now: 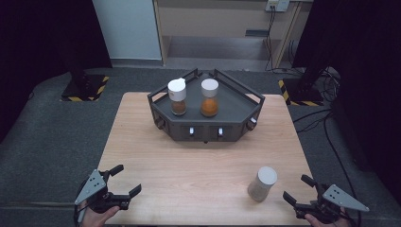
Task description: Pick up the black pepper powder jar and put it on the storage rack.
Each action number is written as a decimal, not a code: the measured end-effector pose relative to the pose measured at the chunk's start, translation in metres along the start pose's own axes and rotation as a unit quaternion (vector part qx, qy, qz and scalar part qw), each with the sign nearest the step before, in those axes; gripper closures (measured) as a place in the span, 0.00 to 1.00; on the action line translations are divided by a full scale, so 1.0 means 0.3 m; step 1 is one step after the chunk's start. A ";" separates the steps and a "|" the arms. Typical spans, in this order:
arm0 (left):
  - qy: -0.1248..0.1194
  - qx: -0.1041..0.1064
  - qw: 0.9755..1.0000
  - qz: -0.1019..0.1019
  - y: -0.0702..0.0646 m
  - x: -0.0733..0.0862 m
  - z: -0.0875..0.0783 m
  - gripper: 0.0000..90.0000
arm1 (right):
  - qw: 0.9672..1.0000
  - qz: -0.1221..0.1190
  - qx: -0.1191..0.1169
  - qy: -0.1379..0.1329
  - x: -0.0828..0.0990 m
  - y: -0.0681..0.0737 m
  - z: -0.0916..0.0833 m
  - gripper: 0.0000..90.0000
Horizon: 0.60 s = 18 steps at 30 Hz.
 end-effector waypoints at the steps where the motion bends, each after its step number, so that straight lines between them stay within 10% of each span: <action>1: 0.000 0.000 1.000 0.000 0.001 0.000 0.000 0.01 | 1.000 0.000 0.000 0.000 0.000 0.000 0.000 0.04; 18: 0.002 -0.001 1.000 -0.001 0.001 0.002 0.002 0.01 | 1.000 0.006 -0.030 -0.001 -0.074 0.001 -0.007 0.03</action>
Point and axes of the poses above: each handheld gripper's, and its own axes: z roughly forward along the jaws, x roughly out of its underside, y roughly to its left, the point moved 10 cm from there along z, roughly forward along the jaws, and after that the axes turned 5 degrees about x, right-handed, at the moved point
